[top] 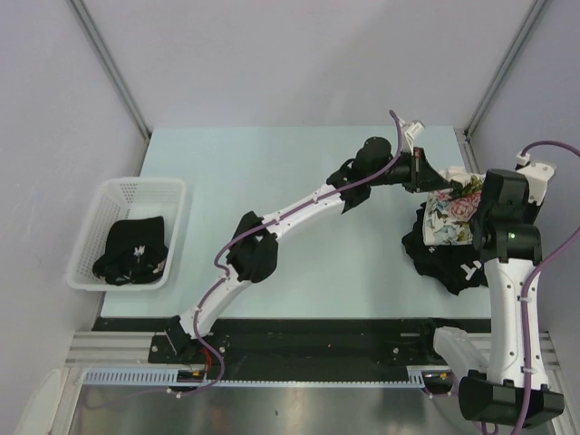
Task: Fold and stack the t-shirts
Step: Put the neatly folded tshirt into the corner of the board with both arms
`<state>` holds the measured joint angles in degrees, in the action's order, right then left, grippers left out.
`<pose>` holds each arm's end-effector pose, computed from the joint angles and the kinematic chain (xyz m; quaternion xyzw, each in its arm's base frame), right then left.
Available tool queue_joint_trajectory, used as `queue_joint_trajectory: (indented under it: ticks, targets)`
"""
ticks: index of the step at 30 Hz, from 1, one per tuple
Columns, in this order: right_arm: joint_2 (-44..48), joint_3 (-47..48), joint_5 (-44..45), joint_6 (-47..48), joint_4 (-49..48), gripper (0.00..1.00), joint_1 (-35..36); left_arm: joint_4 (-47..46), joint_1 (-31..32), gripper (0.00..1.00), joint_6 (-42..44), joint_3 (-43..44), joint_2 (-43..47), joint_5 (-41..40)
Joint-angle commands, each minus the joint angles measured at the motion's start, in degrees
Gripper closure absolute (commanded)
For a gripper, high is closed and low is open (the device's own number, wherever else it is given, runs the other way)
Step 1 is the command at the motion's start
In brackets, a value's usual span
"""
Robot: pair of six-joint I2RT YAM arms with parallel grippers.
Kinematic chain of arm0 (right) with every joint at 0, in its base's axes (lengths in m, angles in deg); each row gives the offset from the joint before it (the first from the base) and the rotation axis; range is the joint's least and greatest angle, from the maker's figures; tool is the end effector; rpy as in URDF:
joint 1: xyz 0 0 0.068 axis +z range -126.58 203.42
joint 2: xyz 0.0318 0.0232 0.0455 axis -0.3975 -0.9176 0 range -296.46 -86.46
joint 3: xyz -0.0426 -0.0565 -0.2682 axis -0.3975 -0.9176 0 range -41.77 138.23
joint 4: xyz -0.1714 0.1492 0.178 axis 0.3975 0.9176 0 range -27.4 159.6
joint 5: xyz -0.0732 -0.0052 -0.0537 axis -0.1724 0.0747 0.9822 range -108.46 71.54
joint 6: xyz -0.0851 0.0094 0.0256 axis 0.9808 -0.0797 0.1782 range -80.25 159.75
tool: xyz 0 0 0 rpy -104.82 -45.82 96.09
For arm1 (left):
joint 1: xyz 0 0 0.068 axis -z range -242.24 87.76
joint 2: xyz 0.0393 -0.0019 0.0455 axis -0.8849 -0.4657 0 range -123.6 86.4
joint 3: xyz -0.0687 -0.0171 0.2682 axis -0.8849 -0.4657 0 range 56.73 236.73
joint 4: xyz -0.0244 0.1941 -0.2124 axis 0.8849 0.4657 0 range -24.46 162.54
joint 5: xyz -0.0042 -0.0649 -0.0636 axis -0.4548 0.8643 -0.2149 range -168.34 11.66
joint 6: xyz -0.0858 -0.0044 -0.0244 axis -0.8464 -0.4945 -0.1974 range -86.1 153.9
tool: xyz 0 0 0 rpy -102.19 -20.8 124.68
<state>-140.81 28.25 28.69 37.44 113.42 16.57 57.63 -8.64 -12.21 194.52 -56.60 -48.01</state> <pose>0.2072 -0.0836 0.3898 0.2486 0.7963 -0.3714 0.4077 0.3566 -0.5515 0.3169 0.2324 0.6524 -0.6503 0.3122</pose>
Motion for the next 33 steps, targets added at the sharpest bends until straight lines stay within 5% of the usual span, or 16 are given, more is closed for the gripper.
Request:
queue_joint_trajectory:
  ticks: [1,16,33]
  targets:
    - [4.50,-3.04,6.01,1.51,-2.84,1.00,-1.15,-3.35,0.71,1.00,-0.56,2.39,-0.61,2.02]
    - [5.84,-8.58,8.92,10.48,-12.94,1.00,-1.50,-5.19,1.94,1.00,0.23,0.81,-1.40,1.84]
    - [5.13,-14.47,5.23,7.84,-10.84,1.00,-4.13,-2.47,1.15,1.00,2.16,-4.55,1.14,3.16]
